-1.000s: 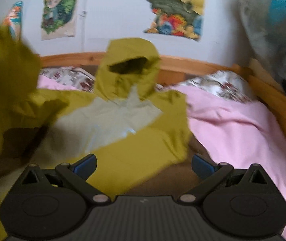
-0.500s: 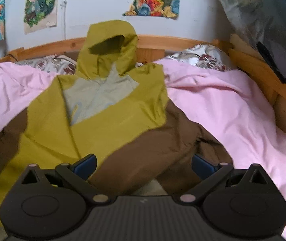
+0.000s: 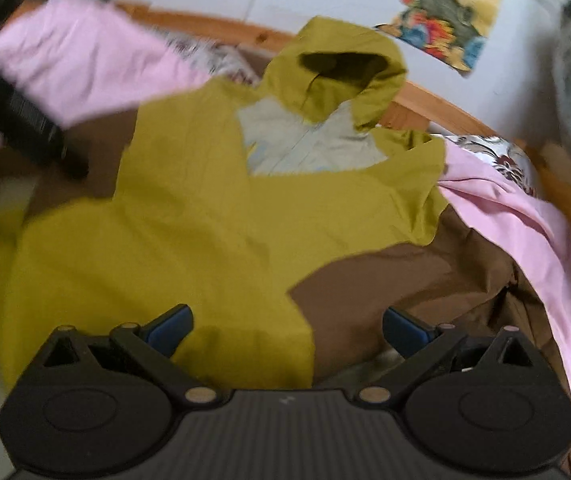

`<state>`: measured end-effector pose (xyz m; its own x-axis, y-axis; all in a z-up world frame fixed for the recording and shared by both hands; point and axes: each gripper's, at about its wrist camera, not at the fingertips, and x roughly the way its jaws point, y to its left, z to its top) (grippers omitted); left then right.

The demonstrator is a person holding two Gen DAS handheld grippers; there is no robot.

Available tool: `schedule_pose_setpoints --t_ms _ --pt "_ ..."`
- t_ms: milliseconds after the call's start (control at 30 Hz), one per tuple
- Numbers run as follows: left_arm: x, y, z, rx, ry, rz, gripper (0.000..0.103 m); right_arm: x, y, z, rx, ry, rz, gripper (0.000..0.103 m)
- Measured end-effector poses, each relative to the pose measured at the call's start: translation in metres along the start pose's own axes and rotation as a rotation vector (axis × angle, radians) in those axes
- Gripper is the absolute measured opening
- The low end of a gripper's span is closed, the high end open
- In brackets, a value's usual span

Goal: Fold large clothes
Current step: 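Grasp the olive hood with the right gripper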

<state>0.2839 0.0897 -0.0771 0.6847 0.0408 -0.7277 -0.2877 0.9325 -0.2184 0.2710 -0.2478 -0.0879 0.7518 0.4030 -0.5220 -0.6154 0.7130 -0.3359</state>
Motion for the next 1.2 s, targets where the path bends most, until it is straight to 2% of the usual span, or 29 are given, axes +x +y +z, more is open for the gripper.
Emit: schedule_pose_setpoints --t_ms 133,233,333,400,467,500,633,700,767,867,1000,1100,1200 --pt "-0.007 -0.002 0.005 0.005 -0.006 -0.016 0.078 -0.001 -0.006 0.0 0.035 -0.001 0.028 0.103" --pt "-0.02 0.0 0.01 -0.01 -0.05 -0.046 0.086 0.003 -0.013 0.001 0.036 0.016 0.05 0.103" --pt "-0.021 -0.001 0.015 0.003 -0.069 -0.044 0.086 0.006 -0.022 0.0 0.069 0.013 0.065 0.103" --pt "-0.015 -0.004 0.015 0.032 -0.062 -0.007 0.086 0.007 -0.021 -0.002 0.064 0.019 0.055 0.103" --pt "-0.006 -0.006 0.015 0.056 -0.022 0.056 0.086 0.01 -0.018 -0.004 0.048 0.029 0.056 0.103" --pt "-0.002 -0.006 0.014 0.053 -0.007 0.06 0.086 0.01 -0.019 -0.004 0.051 0.027 0.059 0.103" --pt "-0.006 -0.003 0.018 0.028 -0.02 0.041 0.087 0.0 -0.036 0.007 0.111 -0.03 0.081 0.103" --pt "-0.009 -0.004 0.025 0.041 -0.047 0.042 0.093 -0.005 -0.051 0.02 0.16 -0.069 0.094 0.103" --pt "-0.012 -0.007 0.035 0.055 -0.085 0.027 0.1 0.0 -0.069 0.041 0.192 -0.093 0.092 0.103" --pt "-0.006 -0.011 0.056 0.08 -0.126 -0.035 0.1 0.023 -0.099 0.083 0.244 -0.123 0.093 0.103" --pt "0.021 -0.004 0.083 -0.004 -0.151 -0.139 0.1 0.073 -0.141 0.152 0.376 -0.16 0.124 0.103" --pt "0.046 0.002 0.096 -0.086 -0.131 -0.165 0.099 0.119 -0.17 0.206 0.416 -0.151 0.163 0.103" --pt "0.056 0.006 0.104 -0.101 -0.132 -0.191 0.099 0.162 -0.194 0.258 0.42 -0.156 0.174 0.103"
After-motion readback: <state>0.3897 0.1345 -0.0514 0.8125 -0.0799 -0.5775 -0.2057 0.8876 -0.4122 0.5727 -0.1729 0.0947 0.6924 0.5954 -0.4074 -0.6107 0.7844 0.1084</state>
